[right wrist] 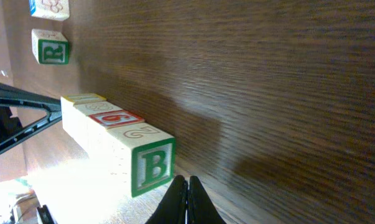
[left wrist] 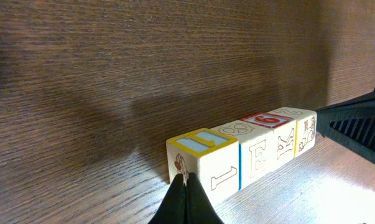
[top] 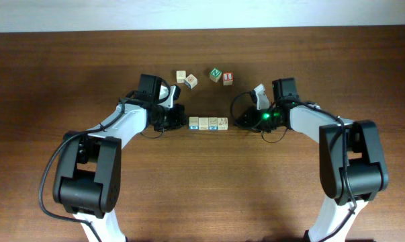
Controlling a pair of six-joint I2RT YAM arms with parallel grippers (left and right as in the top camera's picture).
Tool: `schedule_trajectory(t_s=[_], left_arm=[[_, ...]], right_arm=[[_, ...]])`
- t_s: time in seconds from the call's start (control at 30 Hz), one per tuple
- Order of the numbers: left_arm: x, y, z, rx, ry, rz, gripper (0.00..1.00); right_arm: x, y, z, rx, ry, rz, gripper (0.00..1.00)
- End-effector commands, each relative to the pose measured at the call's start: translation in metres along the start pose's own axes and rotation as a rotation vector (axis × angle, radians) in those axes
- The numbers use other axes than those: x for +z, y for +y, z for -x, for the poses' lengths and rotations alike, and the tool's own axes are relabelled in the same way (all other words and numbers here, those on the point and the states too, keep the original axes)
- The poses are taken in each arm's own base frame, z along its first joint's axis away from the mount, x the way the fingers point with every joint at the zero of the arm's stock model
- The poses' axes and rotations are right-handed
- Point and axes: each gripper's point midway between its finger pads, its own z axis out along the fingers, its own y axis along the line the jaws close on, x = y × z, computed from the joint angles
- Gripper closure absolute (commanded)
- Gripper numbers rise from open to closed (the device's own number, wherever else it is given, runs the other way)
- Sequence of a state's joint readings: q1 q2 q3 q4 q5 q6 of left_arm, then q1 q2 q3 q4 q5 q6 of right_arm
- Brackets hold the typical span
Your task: Rotate 4 blocks
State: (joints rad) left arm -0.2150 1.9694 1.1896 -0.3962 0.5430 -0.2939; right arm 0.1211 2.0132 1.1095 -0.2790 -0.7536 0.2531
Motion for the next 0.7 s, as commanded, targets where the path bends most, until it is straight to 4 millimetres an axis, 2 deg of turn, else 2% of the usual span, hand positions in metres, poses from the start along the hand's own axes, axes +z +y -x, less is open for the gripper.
schedule_trajectory(t_s=[0.0,0.23,0.33,0.43,0.67], left_arm=[[-0.0004,-0.004,0.0056,0.027,-0.008,-0.013,1.0],[-0.0004,-0.0041,0.0056,0.027,-0.008,-0.014,1.0],[-0.0005,-0.0039,0.0056,0.026,-0.009,-0.014,1.0],[-0.0004,-0.0041,0.0056,0.026,-0.008,-0.014,1.0],[-0.0005,-0.0039,0.0056,0.026,-0.009,-0.014,1.0]], right_arm=[[0.0064,0.0065,-0.0055,-0.054,0.019,0.031,0.96],[0.0065,0.0103,-0.0042,-0.08,0.015,0.052,0.96],[0.0069,0.0111,-0.0037,-0.057,0.014,0.053,0.96],[0.0158,0.0061,-0.0064,-0.004,0.026,0.054,0.96],[0.0163,0.0094,-0.0058,-0.01,0.026,0.083,0.96]])
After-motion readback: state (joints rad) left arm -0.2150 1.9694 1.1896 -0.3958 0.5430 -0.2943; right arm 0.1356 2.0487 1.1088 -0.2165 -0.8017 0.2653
